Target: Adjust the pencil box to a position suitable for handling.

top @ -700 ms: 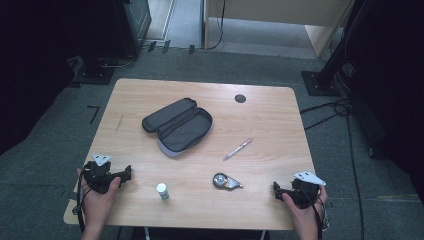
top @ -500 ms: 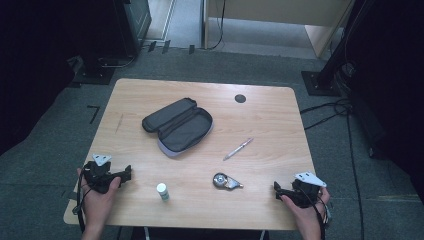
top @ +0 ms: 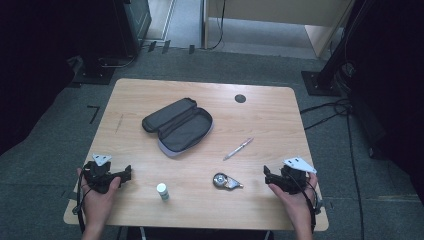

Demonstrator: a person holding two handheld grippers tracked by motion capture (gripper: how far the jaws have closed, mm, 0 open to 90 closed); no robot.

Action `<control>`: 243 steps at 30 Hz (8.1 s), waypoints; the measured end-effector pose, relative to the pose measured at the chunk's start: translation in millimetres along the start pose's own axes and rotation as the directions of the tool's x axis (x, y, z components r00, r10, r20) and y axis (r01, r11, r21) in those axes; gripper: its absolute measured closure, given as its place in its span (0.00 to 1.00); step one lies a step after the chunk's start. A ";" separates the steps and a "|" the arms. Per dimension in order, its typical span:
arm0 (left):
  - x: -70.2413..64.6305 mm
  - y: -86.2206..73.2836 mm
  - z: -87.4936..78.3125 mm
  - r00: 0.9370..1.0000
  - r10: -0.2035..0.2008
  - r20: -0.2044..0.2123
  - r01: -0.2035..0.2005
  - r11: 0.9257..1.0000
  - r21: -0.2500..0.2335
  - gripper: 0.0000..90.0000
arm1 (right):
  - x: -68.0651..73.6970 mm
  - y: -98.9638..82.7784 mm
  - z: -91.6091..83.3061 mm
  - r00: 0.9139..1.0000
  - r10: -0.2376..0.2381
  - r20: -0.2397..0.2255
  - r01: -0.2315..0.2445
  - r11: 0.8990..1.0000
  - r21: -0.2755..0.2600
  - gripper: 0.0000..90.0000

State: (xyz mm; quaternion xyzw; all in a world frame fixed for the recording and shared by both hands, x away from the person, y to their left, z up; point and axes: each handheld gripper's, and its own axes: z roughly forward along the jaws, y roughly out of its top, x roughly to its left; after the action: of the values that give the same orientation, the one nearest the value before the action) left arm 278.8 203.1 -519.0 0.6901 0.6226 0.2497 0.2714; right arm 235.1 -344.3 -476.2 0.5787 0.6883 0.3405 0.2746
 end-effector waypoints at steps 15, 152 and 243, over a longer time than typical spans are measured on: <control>0.0 0.0 0.0 1.000 0.000 0.000 0.000 1.000 0.000 0.00 | 28.2 69.1 12.8 0.994 -0.039 -0.104 0.029 0.995 -0.099 0.38; -0.1 0.8 0.8 1.000 0.003 0.002 -0.003 1.000 0.000 0.00 | 127.1 156.9 199.0 0.981 0.125 -0.150 -0.086 0.966 0.243 0.99; -0.1 0.9 0.7 1.000 0.004 0.002 -0.004 1.000 0.001 0.00 | 97.8 87.0 66.4 0.936 0.007 -0.351 0.014 0.998 0.060 0.42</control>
State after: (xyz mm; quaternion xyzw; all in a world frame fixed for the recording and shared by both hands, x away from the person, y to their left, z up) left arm 279.9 202.9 -519.0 0.6916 0.6212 0.2493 0.2714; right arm 321.8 -229.5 -447.1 0.5156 0.7374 0.4165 0.1302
